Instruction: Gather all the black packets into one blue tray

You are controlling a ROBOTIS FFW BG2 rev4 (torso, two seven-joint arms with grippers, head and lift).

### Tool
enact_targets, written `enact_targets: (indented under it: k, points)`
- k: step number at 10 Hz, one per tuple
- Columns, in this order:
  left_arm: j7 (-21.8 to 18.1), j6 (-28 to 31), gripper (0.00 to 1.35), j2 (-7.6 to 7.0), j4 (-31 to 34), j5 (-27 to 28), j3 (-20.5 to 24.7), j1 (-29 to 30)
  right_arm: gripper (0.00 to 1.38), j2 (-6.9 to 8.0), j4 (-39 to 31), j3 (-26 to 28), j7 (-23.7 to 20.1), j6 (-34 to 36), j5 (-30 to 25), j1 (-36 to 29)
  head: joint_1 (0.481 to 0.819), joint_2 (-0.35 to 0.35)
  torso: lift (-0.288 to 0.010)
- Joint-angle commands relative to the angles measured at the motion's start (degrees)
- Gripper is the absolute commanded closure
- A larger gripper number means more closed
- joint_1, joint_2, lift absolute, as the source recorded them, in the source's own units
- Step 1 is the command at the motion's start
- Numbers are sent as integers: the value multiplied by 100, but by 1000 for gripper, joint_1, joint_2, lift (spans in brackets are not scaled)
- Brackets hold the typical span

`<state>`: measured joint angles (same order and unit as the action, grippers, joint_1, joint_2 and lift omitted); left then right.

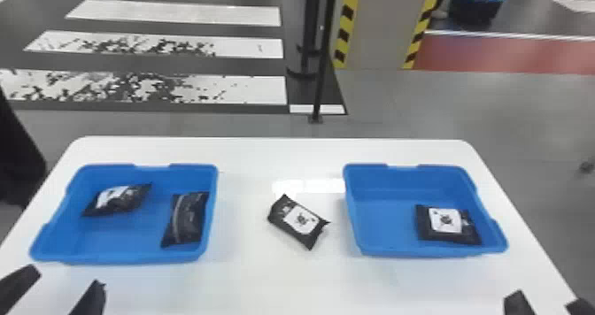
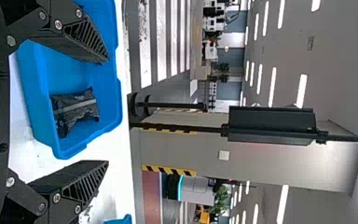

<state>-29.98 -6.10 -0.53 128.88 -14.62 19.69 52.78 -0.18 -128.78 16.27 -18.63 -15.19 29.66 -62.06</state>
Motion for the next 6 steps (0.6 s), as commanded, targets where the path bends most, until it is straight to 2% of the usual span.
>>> enact_targets:
  k: [1, 4, 6]
  points:
    - [-105, 258, 266, -53, 0, 308, -15, -244, 130, 23, 4, -16, 0, 0, 4, 19, 695, -82, -110]
    - [-307, 792, 266, -246, 0, 925, -278, -835, 130, 23, 60, -74, 0, 0, 50, 61, 695, -109, -110]
    - [-447, 1060, 263, -378, -380, 1245, -564, -1411, 130, 23, 89, -85, 0, 0, 50, 89, 695, -137, -110]
